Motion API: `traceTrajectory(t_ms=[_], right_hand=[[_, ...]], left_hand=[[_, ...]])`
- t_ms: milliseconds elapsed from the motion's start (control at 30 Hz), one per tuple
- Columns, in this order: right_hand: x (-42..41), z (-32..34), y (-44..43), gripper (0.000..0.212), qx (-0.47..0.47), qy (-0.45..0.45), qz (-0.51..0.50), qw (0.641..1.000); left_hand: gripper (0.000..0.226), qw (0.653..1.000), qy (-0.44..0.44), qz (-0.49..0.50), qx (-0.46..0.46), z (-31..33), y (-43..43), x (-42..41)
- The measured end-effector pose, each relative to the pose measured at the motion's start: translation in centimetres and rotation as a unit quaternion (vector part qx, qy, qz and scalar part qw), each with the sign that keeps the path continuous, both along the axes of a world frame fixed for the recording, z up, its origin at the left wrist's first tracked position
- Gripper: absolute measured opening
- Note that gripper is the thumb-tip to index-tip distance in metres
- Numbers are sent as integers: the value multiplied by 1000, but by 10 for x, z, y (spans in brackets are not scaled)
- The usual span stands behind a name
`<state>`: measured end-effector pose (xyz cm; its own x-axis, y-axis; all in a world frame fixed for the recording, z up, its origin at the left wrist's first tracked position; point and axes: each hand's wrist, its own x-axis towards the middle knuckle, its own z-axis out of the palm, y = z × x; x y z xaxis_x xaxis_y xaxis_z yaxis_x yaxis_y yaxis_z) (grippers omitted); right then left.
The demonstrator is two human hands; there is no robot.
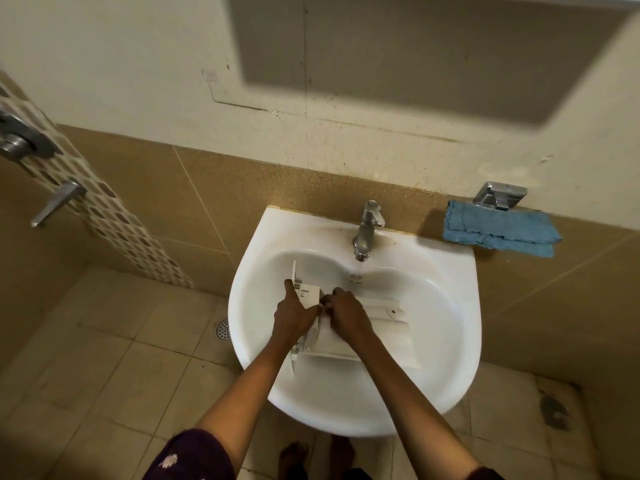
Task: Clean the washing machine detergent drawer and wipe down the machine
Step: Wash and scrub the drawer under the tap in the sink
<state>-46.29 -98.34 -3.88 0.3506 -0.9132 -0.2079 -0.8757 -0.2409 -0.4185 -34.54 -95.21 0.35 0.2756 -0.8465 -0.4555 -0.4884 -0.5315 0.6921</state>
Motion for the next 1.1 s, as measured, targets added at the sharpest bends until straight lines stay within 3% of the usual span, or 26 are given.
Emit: traceTrajectory(t_ms=[100, 233, 333, 500, 633, 800, 867, 900, 967, 1000, 1033, 1067, 1100], right_hand=[[-21, -3, 1, 28, 0, -57, -30, 998], [-66, -5, -11, 24, 5, 15, -173, 985], [-44, 1, -7, 33, 0, 50, -133, 990], [-11, -5, 12, 31, -13, -71, -17, 997], [-57, -7, 3, 21, 20, -151, -95, 984], [-68, -3, -18, 18, 90, -204, -118, 968], [-60, -3, -28, 16, 111, -322, -221, 914], [-55, -2, -35, 16, 161, -420, -291, 844], [-44, 5, -50, 24, 282, -582, -410, 644], [-41, 8, -56, 27, 317, -628, -446, 554], [-38, 9, -61, 27, 335, -651, -470, 493], [-35, 11, -67, 28, 344, -659, -484, 462], [-33, 13, -70, 29, 351, -659, -486, 454]], left_hand=[[66, 1000, -1, -2, 0, 0, 1, -1], [63, 1000, -2, -5, 7, -1, -1, 0], [64, 1000, -4, -6, 10, -2, -2, -1], [63, 1000, -6, -4, 5, -1, -1, -1], [62, 1000, 2, -3, 9, -1, -1, 0], [63, 1000, 0, -3, 8, -3, -2, 0], [63, 1000, -2, -4, 8, -3, -2, 0], [63, 1000, 0, -4, 7, -3, -2, 0], [63, 1000, 4, -4, 6, -4, -2, 0], [64, 1000, 6, -4, 5, -4, -2, 0], [64, 1000, 7, -5, 2, -4, -2, 1], [64, 1000, 10, -4, -2, -5, -1, 1], [64, 1000, 12, -2, -9, -6, 0, 1]])
